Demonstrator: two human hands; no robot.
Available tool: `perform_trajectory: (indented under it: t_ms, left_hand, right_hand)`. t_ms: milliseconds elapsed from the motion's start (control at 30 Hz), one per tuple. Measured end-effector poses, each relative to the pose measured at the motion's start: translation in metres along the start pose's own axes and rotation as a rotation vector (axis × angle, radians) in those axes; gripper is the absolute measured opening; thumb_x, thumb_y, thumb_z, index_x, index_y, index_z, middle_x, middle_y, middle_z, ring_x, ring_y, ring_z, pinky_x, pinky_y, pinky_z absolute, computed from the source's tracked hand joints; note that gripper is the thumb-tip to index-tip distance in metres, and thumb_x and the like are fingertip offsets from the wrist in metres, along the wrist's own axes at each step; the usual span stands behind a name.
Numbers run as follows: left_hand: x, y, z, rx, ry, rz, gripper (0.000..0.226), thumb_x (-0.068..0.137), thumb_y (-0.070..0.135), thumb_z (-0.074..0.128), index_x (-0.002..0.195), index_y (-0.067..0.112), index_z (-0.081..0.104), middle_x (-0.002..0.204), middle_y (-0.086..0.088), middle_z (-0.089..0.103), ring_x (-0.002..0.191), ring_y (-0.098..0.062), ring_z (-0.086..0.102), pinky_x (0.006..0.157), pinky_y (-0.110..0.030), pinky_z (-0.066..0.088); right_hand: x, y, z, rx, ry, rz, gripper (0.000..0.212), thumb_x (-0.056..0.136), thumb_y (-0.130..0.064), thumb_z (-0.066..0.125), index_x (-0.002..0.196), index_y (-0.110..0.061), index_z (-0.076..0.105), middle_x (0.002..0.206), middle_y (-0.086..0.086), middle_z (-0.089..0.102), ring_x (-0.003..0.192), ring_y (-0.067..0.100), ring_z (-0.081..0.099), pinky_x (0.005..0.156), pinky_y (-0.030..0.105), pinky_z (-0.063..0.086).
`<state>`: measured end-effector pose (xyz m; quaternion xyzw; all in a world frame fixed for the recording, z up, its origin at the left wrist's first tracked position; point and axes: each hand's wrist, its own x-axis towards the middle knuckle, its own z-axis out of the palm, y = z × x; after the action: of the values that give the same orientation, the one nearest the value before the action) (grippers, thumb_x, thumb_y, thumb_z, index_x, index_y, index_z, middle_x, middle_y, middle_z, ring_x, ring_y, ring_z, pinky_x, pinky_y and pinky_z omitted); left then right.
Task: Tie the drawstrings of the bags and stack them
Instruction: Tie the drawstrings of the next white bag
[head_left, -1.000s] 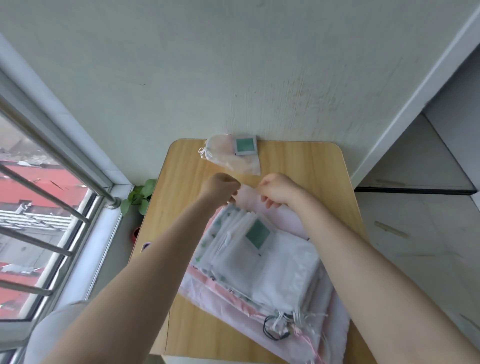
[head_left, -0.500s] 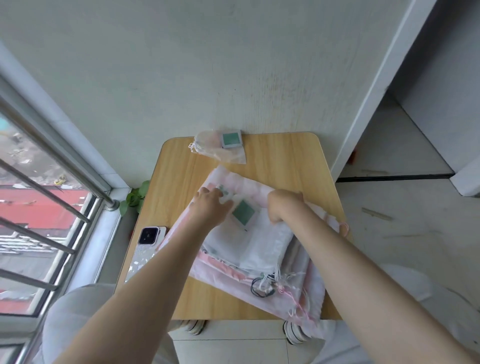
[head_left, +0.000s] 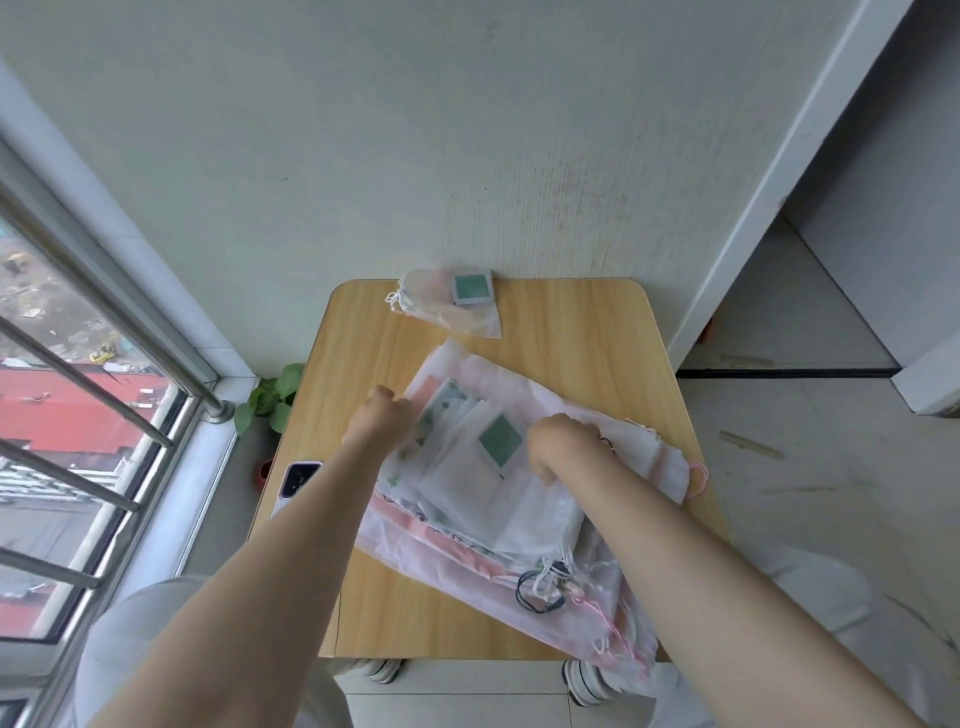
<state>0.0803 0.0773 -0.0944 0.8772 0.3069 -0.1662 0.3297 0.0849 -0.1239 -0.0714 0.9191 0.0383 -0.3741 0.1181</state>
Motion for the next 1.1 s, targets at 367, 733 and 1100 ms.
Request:
perform_trajectory:
  t_ms: [367,733,1100]
  left_hand:
    - [0.028,-0.003,-0.015,0.063,-0.100,-0.041,0.016,0.092,0.019,0.058,0.086,0.003,0.059,0.084,-0.009,0.063,0.071,-0.020,0.058,0.067,-0.030,0.053]
    - [-0.031,-0.005,-0.062,0.633,-0.579,-0.112,0.026,0.086,0.027,0.073,0.090,0.002,0.068,0.083,-0.012,0.072,0.074,-0.023,0.071,0.064,-0.031,0.057]
    - [-0.045,0.034,0.004,0.121,-0.024,0.558,0.007,0.086,0.020,0.062,0.091,0.017,0.058,0.081,0.003,0.064,0.079,-0.019,0.060,0.061,-0.025,0.041]
  right_hand:
    - [0.010,-0.008,-0.020,-0.222,-0.067,0.043,0.042,0.099,-0.021,0.045,0.141,-0.014,0.043,0.142,0.009,0.046,0.137,0.033,0.035,0.116,0.048,0.023]
    - [0.003,-0.018,-0.029,-0.084,0.673,-0.205,0.043,0.090,-0.009,0.049,0.130,-0.024,0.058,0.133,0.005,0.046,0.126,0.026,0.036,0.111,0.048,0.020]
    - [-0.001,-0.028,-0.016,0.312,0.905,-0.568,0.021,0.092,-0.014,0.055,0.108,-0.025,0.065,0.105,0.002,0.053,0.110,0.025,0.046,0.094,0.040,0.033]
